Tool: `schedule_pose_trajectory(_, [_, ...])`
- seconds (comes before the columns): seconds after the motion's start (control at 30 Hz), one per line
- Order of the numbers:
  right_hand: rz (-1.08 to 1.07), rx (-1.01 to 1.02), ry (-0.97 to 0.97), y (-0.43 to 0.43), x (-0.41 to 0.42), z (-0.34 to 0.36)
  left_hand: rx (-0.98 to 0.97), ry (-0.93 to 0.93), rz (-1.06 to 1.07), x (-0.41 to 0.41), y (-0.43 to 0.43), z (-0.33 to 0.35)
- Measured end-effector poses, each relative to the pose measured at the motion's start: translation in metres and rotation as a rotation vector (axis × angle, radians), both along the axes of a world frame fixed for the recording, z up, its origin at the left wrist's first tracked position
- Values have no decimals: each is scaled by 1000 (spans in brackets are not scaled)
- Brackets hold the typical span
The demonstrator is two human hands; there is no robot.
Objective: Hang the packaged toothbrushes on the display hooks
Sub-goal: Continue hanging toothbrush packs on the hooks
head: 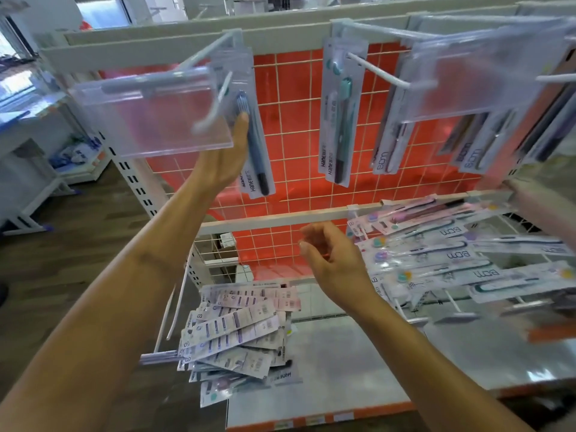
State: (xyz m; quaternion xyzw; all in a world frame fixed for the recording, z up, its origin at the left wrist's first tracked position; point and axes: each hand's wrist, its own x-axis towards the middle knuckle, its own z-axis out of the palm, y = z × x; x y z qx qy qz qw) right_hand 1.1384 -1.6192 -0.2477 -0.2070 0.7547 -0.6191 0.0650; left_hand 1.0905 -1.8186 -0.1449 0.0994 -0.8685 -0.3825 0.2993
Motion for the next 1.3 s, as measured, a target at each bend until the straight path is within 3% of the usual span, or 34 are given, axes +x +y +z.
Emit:
schedule_pose_trajectory(0.1, [-9,48,-17,10,0,-3,113,-8,15,2,5,-8])
schedule_pose_trajectory(0.33, [-29,149,-64,39,-10,-13,260,-7,309,8,17,-71])
schedule_pose_trajectory(0.57, [-49,278,-58,74,-30,-26,386,-383,500,14,60,-133])
schedule_pose_trajectory(0.83, [-58,472,-67,112,-56,-40,12,-614,193,1,126,-171])
schedule_pose_trajectory(1.03, [-43,704,67,145,-83,-43,-354,-560,-145,-4,179,-172])
schedule_pose_trajectory(1.3, [0,881,127,179,-117,-47,-623,-518,-437,-9,225,-166])
